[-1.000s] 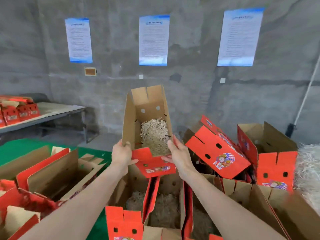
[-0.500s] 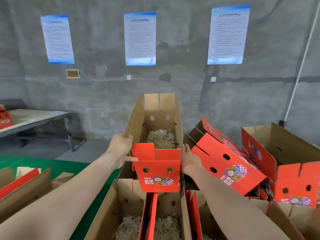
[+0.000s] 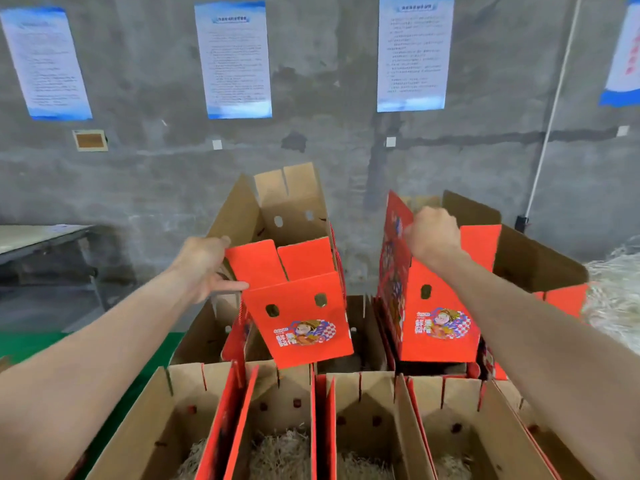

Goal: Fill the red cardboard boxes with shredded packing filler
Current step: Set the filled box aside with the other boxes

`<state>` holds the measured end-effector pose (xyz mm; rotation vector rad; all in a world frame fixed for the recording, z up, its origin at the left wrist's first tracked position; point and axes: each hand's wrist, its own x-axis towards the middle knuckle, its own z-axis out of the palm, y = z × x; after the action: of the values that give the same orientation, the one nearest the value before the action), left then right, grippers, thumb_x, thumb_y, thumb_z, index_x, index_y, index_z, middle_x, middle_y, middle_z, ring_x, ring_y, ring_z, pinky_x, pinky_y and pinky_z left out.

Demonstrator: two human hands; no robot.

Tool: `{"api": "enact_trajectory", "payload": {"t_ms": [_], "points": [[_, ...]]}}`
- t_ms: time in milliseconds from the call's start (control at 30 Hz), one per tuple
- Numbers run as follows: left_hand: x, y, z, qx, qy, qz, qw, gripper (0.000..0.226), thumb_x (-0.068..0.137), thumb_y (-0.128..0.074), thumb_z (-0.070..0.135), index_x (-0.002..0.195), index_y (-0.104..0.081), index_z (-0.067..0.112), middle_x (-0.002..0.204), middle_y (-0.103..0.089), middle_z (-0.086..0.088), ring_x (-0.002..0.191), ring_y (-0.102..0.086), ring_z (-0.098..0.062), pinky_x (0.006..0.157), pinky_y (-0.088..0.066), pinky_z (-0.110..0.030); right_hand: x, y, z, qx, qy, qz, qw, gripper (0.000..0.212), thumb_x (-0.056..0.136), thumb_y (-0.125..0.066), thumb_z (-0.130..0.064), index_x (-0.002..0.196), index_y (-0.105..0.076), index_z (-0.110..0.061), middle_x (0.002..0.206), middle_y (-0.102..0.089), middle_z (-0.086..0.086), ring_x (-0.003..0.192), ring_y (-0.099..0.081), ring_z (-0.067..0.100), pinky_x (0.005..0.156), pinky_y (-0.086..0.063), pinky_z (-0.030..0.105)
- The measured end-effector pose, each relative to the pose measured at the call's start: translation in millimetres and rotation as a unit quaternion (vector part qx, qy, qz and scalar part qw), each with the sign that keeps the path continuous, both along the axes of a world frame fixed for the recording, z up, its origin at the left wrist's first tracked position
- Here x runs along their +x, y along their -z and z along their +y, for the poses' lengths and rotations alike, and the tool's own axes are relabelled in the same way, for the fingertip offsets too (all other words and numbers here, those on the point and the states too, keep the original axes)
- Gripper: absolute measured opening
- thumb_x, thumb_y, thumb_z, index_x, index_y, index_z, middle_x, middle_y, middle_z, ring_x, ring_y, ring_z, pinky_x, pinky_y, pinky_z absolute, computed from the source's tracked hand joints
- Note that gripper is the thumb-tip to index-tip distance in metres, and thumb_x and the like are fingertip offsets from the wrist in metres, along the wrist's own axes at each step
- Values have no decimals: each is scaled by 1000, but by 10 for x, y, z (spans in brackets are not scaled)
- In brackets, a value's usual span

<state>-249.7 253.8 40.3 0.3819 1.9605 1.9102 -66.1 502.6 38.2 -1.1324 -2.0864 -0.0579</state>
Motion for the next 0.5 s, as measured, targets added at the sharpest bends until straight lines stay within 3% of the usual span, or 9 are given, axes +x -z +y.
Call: {"api": "enact_trajectory", "payload": {"t_ms": [100, 200, 300, 367, 433, 500], "points": [[184, 29, 341, -15, 17, 16, 1000, 35, 99, -43, 20, 128, -38, 1, 121, -46, -19, 107, -55, -43, 41, -54, -44, 233, -41, 95, -11, 1, 38, 999, 24, 83, -52, -11, 94, -65, 5, 96, -63, 28, 92, -60, 44, 75, -49, 40], [398, 106, 650, -30, 72, 32, 996, 42, 100, -40, 32, 134, -36, 9, 132, -44, -18, 113, -53, -42, 71, -57, -48, 270, 22, 104, -25, -32, 28, 999, 27, 85, -54, -18, 95, -64, 5, 101, -62, 28, 95, -58, 43, 75, -47, 38], [522, 256, 857, -68, 127, 43, 989, 58, 97, -28, 53, 143, -30, 18, 144, -36, -13, 121, -45, -39, 95, -45, -50, 227, 76, 53, -58, -83, -9, 995, 35, 90, -53, -31, 105, -61, -1, 109, -59, 26, 103, -55, 40, 81, -43, 37], [546, 350, 907, -84, 137, 50, 986, 60, 95, -21, 59, 141, -32, 23, 135, -46, -9, 116, -47, -34, 98, -42, -49, 196, 134, -17, -75, -130, -34, 988, 39, 93, -47, -35, 120, -51, -7, 117, -55, 26, 110, -52, 41, 87, -41, 40], [549, 419, 905, -79, 149, 47, 985, 60, 94, -18, 61, 131, -42, 22, 108, -59, -4, 103, -53, -29, 96, -43, -47, 167, 232, -95, -91, -172, -73, 978, 45, 95, -40, -39, 135, -39, -19, 123, -50, 23, 115, -48, 41, 93, -39, 43], [498, 484, 879, -86, 137, 57, 985, 61, 94, -20, 61, 137, -37, 21, 110, -56, -3, 104, -51, -28, 97, -43, -46, 144, 317, -175, -93, -184, -113, 972, 49, 95, -35, -45, 142, -27, -32, 127, -45, 19, 114, -48, 40, 93, -39, 45]]}}
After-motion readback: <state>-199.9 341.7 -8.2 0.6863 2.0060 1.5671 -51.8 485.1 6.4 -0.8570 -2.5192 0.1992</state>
